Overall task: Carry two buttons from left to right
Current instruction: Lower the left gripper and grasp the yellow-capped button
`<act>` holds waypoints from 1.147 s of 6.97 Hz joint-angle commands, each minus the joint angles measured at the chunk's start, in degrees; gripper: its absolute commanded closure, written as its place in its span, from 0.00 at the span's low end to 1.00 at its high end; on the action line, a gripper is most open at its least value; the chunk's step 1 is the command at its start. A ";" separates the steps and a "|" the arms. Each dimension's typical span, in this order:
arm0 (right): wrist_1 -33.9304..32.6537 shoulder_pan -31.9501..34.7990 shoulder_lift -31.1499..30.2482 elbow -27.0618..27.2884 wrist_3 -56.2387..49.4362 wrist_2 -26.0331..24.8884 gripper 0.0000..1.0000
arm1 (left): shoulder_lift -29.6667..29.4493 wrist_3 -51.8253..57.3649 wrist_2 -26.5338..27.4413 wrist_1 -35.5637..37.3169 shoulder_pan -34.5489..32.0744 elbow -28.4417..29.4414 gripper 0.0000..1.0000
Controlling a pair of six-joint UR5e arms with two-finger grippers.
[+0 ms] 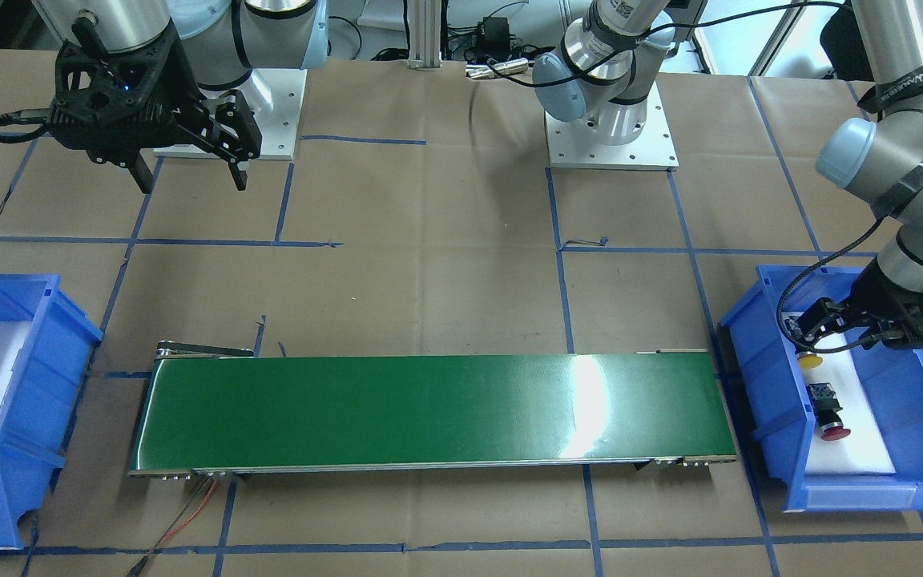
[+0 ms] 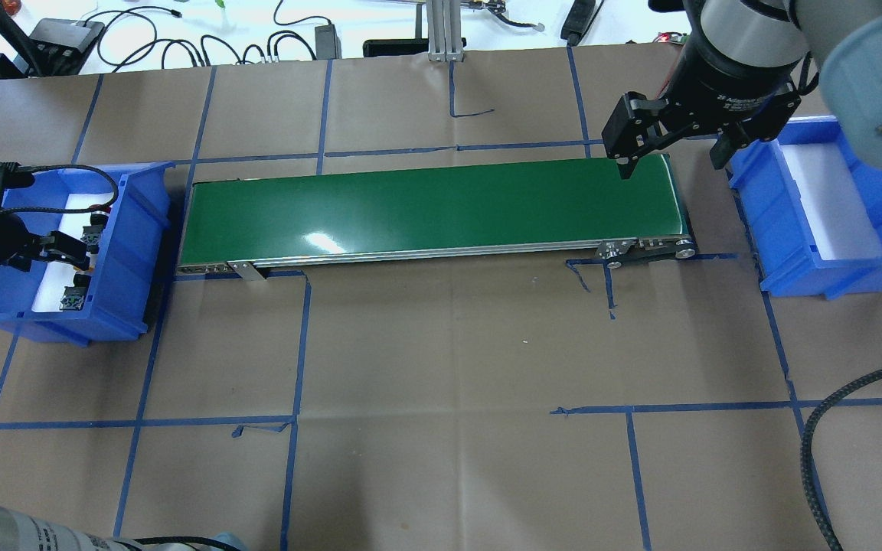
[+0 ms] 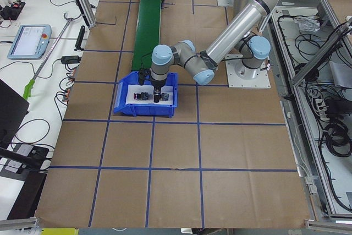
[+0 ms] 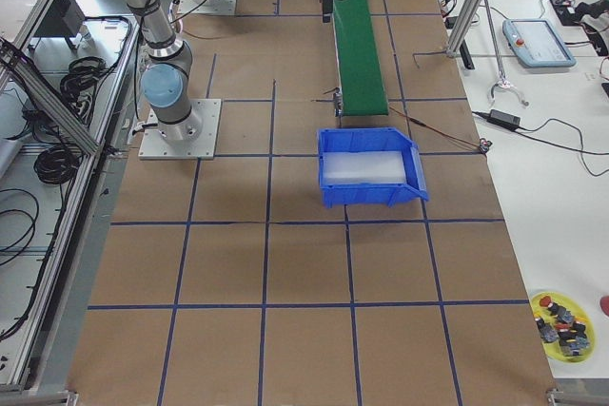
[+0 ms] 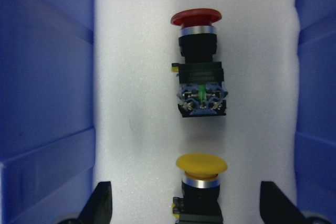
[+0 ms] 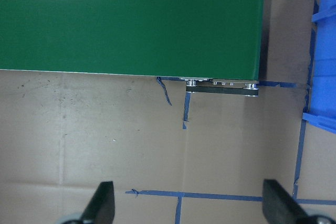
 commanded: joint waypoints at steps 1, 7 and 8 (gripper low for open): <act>0.00 0.00 0.00 0.00 -0.01 0.06 0.00 | -2.44 -0.03 0.06 0.26 0.13 -1.13 0.00; -0.09 0.00 0.00 0.00 0.07 0.06 0.00 | -2.10 -0.65 0.15 -3.84 0.04 -1.23 0.55; 0.00 0.00 0.00 0.00 -0.01 0.06 0.00 | -1.66 -0.73 0.23 -5.26 0.13 -1.05 0.69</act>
